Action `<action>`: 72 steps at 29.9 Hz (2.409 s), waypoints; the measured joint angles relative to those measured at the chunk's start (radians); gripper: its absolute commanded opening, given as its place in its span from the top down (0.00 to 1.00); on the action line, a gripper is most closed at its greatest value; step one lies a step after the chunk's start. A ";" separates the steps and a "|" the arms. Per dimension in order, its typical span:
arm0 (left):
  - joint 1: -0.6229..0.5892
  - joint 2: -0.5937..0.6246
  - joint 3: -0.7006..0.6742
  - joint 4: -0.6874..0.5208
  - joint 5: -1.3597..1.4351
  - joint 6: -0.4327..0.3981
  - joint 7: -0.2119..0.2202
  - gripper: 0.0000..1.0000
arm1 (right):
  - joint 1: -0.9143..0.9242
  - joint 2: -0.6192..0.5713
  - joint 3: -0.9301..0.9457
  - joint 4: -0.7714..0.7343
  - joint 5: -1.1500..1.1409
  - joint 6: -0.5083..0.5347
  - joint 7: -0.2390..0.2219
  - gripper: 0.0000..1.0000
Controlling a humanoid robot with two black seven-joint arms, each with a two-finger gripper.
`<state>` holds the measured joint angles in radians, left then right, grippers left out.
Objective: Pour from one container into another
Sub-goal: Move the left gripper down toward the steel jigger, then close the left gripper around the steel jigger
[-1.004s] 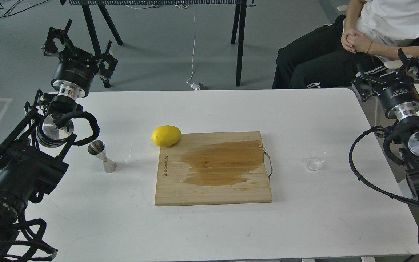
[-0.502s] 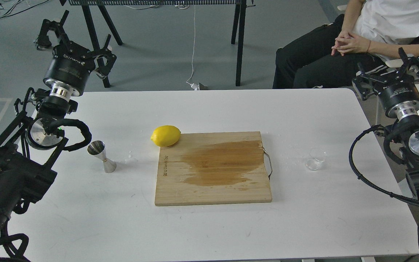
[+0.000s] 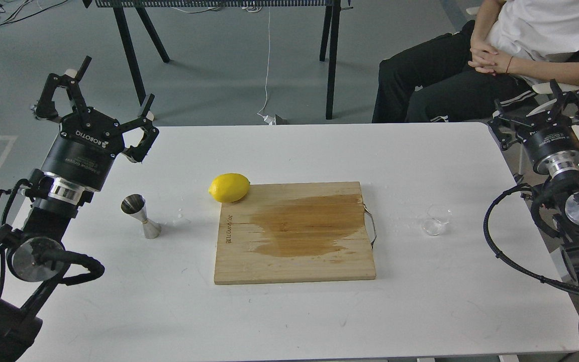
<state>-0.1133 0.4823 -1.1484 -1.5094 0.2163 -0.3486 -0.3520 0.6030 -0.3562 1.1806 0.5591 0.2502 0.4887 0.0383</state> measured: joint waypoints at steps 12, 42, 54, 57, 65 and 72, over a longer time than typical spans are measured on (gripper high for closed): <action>0.142 -0.014 0.013 0.098 -0.056 -0.114 -0.041 0.00 | -0.029 -0.003 -0.008 0.033 0.000 0.000 0.001 0.00; 0.359 0.326 0.011 0.164 -0.008 -0.140 -0.098 0.02 | -0.086 -0.010 0.001 0.061 -0.002 0.000 0.003 0.00; 0.299 0.351 -0.143 0.115 0.759 -0.117 -0.104 0.05 | -0.088 -0.011 -0.002 0.062 -0.003 0.000 0.003 0.00; 0.290 0.339 -0.144 0.084 0.950 -0.041 -0.104 0.05 | -0.088 -0.011 -0.004 0.062 -0.004 0.000 0.003 0.00; 0.262 0.273 -0.059 0.077 1.563 0.200 -0.102 0.06 | -0.089 -0.008 -0.005 0.058 -0.005 0.000 0.003 0.00; 0.218 0.218 0.065 0.205 1.955 0.464 -0.063 0.09 | -0.089 -0.007 -0.004 0.056 -0.005 0.000 0.003 0.00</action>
<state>0.1045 0.7002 -1.0830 -1.3041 2.1709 0.1157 -0.4150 0.5140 -0.3635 1.1764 0.6153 0.2454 0.4887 0.0415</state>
